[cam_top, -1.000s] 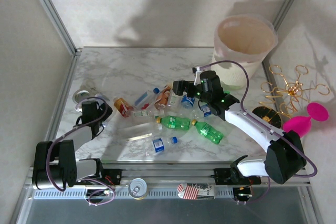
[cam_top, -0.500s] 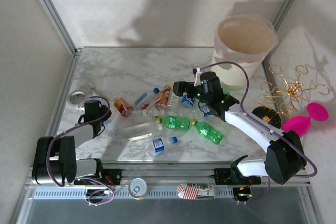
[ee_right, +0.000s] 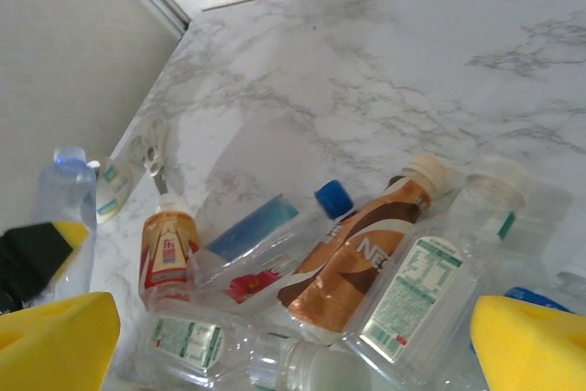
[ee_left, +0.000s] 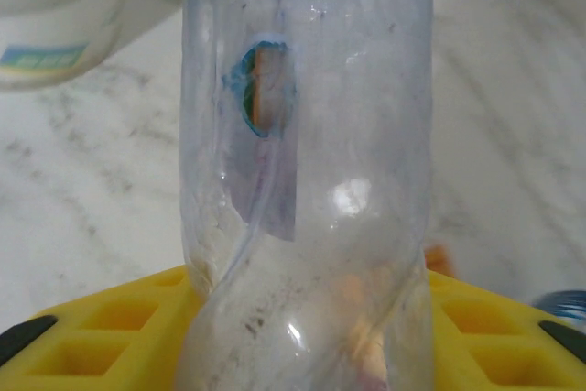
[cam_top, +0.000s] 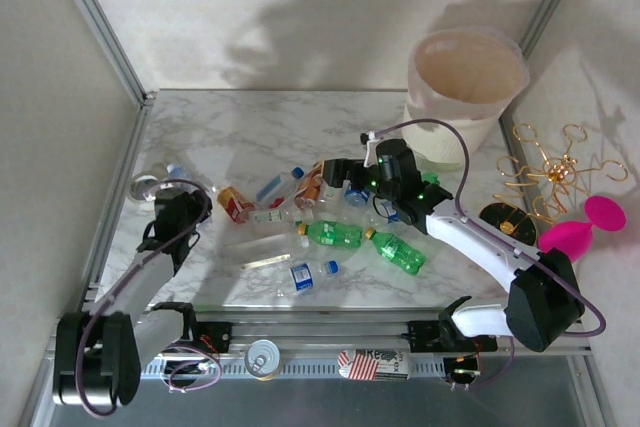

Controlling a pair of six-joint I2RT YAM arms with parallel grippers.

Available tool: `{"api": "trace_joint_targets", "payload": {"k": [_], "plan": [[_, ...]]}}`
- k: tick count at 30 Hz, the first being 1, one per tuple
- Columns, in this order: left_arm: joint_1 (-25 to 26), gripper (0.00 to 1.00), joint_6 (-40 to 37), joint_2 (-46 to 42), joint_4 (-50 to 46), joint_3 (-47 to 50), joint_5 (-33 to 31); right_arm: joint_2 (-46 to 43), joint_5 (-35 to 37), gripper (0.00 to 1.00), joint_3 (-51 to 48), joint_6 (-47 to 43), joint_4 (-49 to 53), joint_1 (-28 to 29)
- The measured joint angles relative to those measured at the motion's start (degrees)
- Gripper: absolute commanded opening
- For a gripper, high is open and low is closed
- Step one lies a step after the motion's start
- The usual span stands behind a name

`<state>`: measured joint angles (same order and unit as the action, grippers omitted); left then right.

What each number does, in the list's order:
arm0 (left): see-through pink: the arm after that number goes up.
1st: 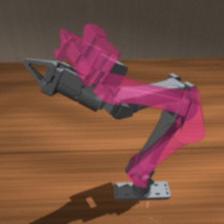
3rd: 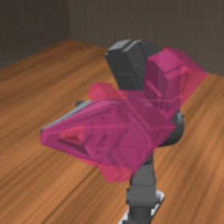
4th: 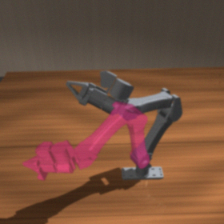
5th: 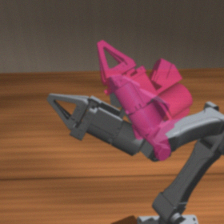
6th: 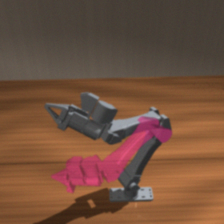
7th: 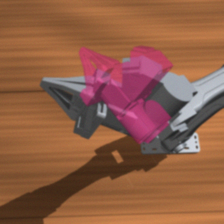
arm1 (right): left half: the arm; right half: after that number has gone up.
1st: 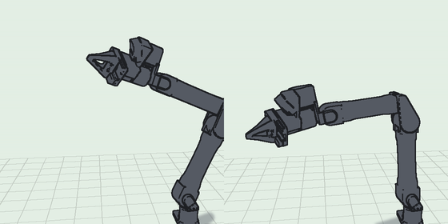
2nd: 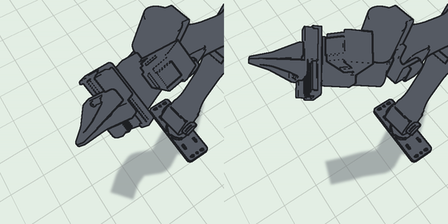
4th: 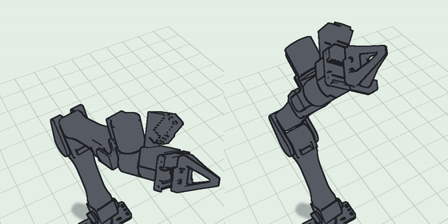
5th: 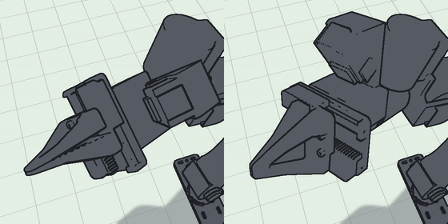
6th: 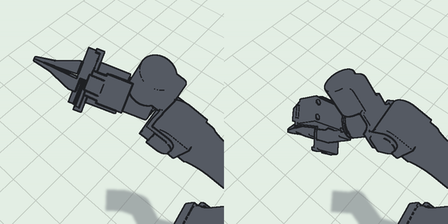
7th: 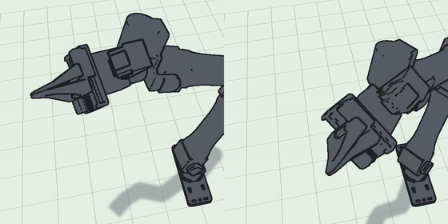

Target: Put the plastic bottles in the bin

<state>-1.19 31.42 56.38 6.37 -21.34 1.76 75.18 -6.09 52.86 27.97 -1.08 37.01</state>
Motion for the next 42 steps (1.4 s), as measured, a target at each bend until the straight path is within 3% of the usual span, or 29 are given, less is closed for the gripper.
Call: {"api": "trace_joint_targets", "payload": {"k": [8,13,21,31,37,42], "plan": [[4.0,0.45,-0.2,-12.7,0.7,-2.0,7.1,0.2,-5.2,0.99,2.8,0.0,0.0,2.2],[9.0,0.45,0.2,-15.2,3.6,-2.8,12.3,0.8,-10.6,0.99,4.9,1.3,-3.2,2.2],[22.9,0.46,0.0,-13.6,12.6,-2.8,15.6,5.9,-19.3,0.99,9.8,3.8,-9.2,2.2],[36.1,0.47,-2.1,-3.2,24.7,-3.2,10.6,14.2,-25.7,0.96,13.7,6.3,-16.8,2.2],[39.6,0.48,-3.7,1.5,25.7,-4.8,8.9,15.4,-27.2,0.87,13.7,7.4,-19.4,2.2],[40.4,0.51,-4.2,2.3,27.6,-4.8,7.4,15.4,-27.1,0.65,13.6,7.6,-20.2,2.2]]}}
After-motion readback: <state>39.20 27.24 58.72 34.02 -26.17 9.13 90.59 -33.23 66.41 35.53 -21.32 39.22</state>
